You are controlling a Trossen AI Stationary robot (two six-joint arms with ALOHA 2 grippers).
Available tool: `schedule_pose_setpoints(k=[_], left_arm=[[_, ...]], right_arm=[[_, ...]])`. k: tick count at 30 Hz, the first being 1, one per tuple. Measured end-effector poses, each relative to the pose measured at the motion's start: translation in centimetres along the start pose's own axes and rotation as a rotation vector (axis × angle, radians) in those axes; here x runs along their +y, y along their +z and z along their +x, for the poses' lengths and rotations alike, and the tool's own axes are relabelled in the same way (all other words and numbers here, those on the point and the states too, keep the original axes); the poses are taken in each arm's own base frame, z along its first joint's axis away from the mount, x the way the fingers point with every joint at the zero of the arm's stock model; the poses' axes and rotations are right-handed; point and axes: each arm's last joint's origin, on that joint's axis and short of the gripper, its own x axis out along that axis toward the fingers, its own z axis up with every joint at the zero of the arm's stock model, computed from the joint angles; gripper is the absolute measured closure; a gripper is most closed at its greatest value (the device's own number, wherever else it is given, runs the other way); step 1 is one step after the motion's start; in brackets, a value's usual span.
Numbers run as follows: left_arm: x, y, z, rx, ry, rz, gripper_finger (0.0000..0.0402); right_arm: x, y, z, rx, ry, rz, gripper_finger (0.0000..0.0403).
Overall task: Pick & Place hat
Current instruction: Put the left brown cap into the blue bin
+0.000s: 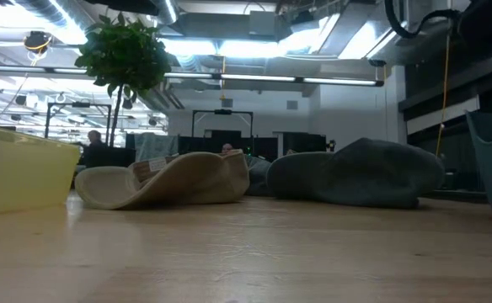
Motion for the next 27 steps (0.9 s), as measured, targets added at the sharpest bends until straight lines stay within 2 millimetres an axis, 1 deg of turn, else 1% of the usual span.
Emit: schedule_pose_setpoints(k=[3, 6, 12, 15, 19, 23, 27], left_arm=[[0.0, 0.0, 0.0, 0.000, 0.000, 0.000, 0.0258], [0.0, 0.0, 0.0, 0.000, 0.001, 0.001, 0.0258], [0.0, 0.0, 0.0, 0.004, 0.000, 0.080, 0.0258], [0.0, 0.0, 0.0, 0.004, 0.000, 0.128, 0.0258], [0.0, 0.0, 0.0, 0.004, 0.000, 0.161, 0.0258], [0.0, 0.0, 0.0, 0.002, -0.005, 0.161, 0.0258], [0.0, 0.0, 0.0, 0.001, -0.008, 0.161, 0.0258]], right_arm=[[0.1, -0.1, -0.7, -0.023, 0.037, -0.049, 0.0217], [0.3, -0.3, -2.0, -0.091, 0.111, -0.075, 0.0196], [0.7, -0.2, -5.5, -0.381, 0.311, -0.189, 0.0185], [1.0, -0.1, -7.0, -0.542, 0.382, -0.294, 0.0185], [1.7, 0.4, -8.3, -0.759, 0.423, -0.451, 0.0185], [3.1, 1.3, -9.0, -0.934, 0.405, -0.665, 0.0185], [4.9, 2.1, -9.4, -1.043, 0.377, -0.872, 0.0185]])
